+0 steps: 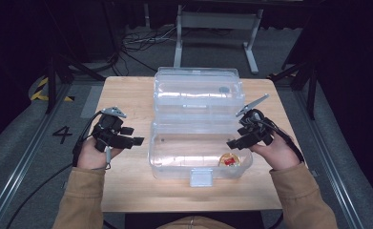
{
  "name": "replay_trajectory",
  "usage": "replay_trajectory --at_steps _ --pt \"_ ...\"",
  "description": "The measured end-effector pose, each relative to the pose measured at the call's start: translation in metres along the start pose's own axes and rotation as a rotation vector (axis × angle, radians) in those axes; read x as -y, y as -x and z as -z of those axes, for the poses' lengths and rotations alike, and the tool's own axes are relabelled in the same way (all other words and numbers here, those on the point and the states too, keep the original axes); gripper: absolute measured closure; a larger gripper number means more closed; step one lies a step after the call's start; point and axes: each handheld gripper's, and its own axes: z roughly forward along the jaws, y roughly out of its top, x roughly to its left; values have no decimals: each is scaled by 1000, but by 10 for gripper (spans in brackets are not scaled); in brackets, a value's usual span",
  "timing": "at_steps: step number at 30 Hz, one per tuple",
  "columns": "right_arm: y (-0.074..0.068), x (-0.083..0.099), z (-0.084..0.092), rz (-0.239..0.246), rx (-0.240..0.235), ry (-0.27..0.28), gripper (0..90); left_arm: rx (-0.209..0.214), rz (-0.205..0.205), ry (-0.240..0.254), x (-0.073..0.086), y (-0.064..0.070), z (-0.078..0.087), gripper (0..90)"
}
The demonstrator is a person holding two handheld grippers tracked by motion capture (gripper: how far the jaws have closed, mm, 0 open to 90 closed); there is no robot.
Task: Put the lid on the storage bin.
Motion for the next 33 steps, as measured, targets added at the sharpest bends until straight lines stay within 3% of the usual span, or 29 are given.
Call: replay_trajectory --at_steps 6,10,14,20,29,33 --pt "3 -19 16 29 0 59 316 0 0 2 2 1 2 401" --pt "11 -34 25 23 -13 119 310 1 5 8 4 1 4 401" --pt "14 -44 27 37 -12 129 312 2 8 11 6 1 5 399" --pt "14 -67 30 102 6 181 343 9 3 2 7 3 5 398" --pt "22 -94 19 118 -20 200 369 18 2 -3 7 5 4 396" --pt "26 -104 7 109 -20 178 393 24 2 -5 7 6 2 391"
